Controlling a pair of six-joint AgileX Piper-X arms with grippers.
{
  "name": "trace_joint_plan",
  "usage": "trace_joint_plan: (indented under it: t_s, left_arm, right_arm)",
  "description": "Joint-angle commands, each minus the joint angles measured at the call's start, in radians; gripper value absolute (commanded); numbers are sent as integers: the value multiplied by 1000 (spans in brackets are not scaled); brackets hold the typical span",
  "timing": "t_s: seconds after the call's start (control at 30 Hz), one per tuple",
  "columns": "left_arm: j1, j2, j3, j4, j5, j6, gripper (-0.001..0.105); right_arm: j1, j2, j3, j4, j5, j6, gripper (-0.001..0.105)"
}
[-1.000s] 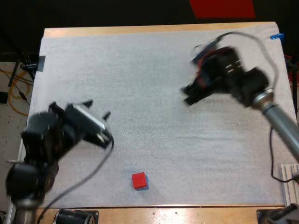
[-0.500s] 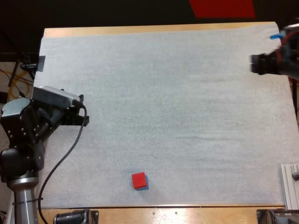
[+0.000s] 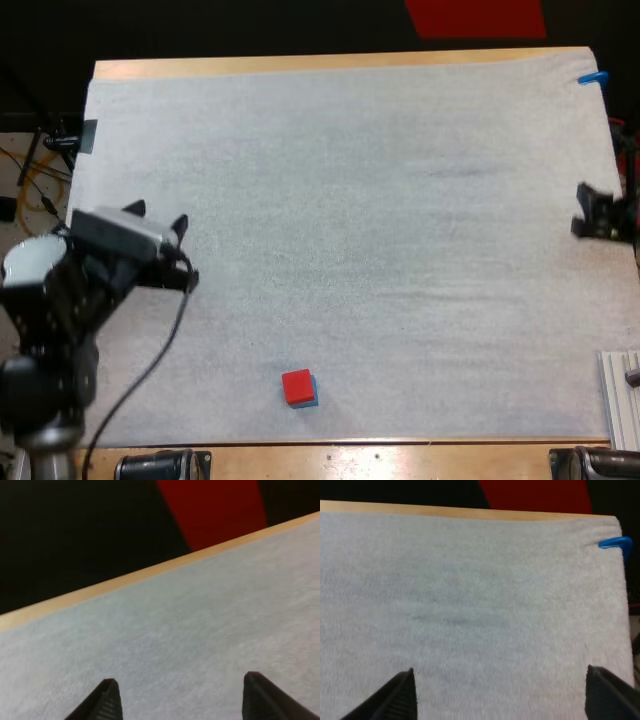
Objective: Stack red cube on blue cube
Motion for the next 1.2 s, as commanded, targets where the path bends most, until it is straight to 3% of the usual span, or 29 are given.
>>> trace_joint_plan:
  t_s: [0.0,0.37,0.7,0.93,1.17]
  left_arm:
    - [-14,-56,18,11,2,0,52]
    - [-20,-493,193,121,2,0,52]
    - [-20,-789,241,339,2,0,52]
    - [-20,-825,250,452,15,-27,52]
    - [-20,-823,335,355,15,-35,52]
  right_arm:
    - [15,-71,38,-8,16,8,67]
    - [81,-468,245,60,14,55,67]
    - [81,-788,395,149,14,67,67]
    - [81,-913,430,175,11,75,67]
    - [81,-908,432,204,-1,112,67]
